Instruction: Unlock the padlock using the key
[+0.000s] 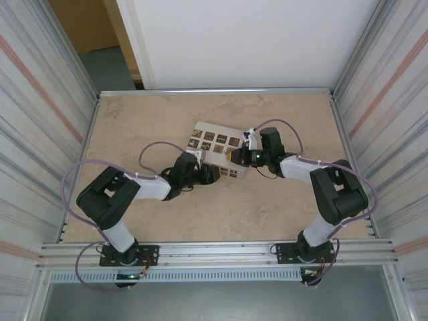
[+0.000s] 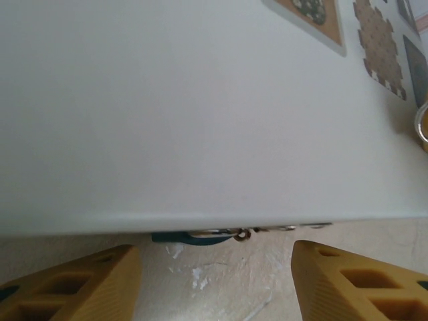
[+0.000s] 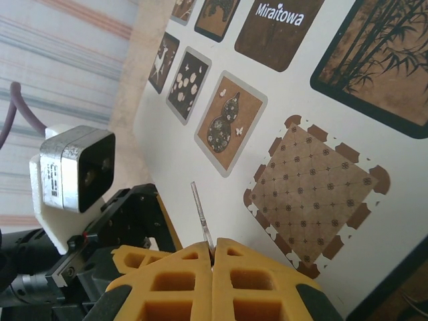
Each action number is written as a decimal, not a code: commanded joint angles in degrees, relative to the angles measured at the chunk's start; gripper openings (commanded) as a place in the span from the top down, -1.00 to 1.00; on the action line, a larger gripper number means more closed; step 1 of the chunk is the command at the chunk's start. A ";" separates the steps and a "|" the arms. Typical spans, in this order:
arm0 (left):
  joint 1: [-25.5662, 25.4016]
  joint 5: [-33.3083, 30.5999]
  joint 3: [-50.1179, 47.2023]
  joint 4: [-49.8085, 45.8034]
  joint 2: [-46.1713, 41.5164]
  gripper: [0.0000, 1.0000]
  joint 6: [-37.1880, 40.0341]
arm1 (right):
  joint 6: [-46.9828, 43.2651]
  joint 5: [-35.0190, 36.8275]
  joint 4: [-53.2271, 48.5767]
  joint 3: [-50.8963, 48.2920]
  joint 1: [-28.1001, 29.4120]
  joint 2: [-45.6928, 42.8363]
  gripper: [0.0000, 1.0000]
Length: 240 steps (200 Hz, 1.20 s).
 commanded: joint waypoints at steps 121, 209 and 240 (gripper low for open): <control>-1.19 0.47 4.30 7.65 6.80 0.11 -0.78 | -2.15 0.79 -2.95 -1.20 -0.37 0.83 1.00; -1.82 -2.75 4.12 9.43 7.42 0.22 -4.08 | -1.98 0.43 -2.67 -1.28 -0.24 0.53 1.00; -1.89 -2.98 4.20 10.31 7.69 0.33 -4.53 | -1.98 0.43 -2.76 -1.29 -0.07 0.14 1.00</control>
